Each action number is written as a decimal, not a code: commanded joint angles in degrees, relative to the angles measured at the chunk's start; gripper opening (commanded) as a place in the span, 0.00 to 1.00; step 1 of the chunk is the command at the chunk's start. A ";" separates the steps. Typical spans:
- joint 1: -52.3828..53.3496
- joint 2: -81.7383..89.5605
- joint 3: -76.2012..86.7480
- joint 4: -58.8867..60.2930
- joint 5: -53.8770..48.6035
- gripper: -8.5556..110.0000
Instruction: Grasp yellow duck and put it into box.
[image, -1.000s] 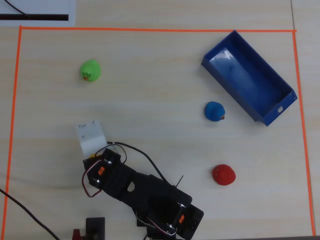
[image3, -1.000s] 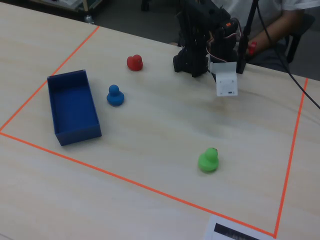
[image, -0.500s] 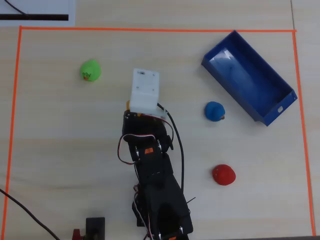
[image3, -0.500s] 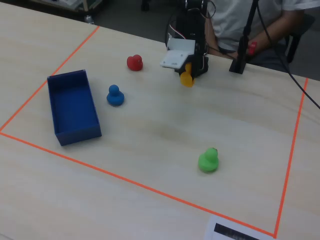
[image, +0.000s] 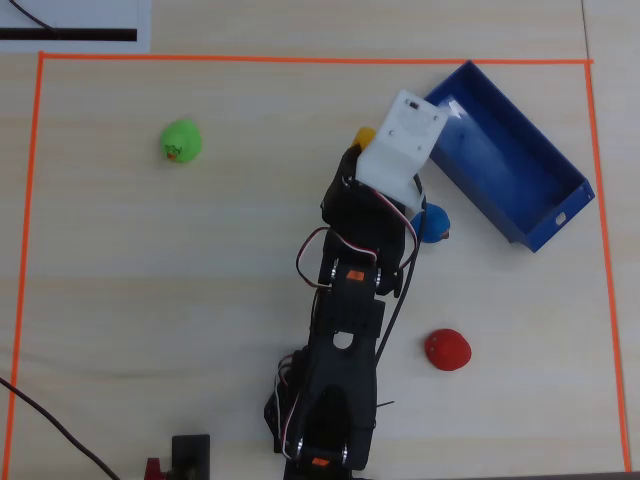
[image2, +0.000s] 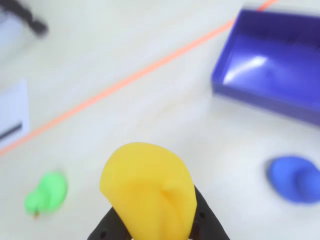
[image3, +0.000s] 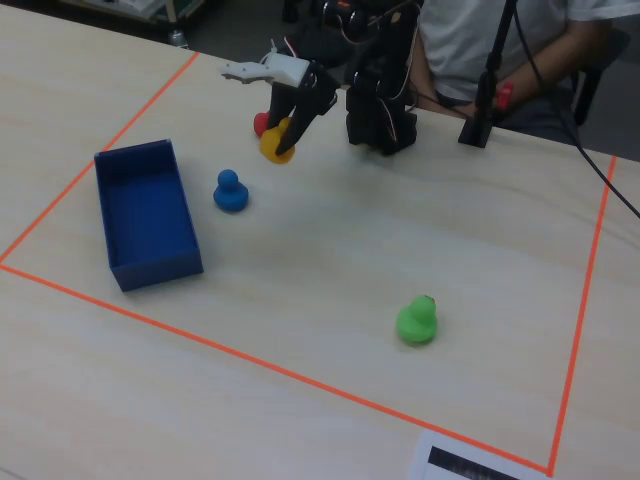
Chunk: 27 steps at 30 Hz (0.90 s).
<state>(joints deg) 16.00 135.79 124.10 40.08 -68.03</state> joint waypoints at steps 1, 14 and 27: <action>3.25 -4.39 -1.93 -6.33 0.53 0.07; 16.17 -30.76 -14.24 -25.22 -2.64 0.07; 24.17 -51.24 -26.46 -30.32 -8.70 0.07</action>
<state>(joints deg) 39.38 84.81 100.90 11.51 -74.79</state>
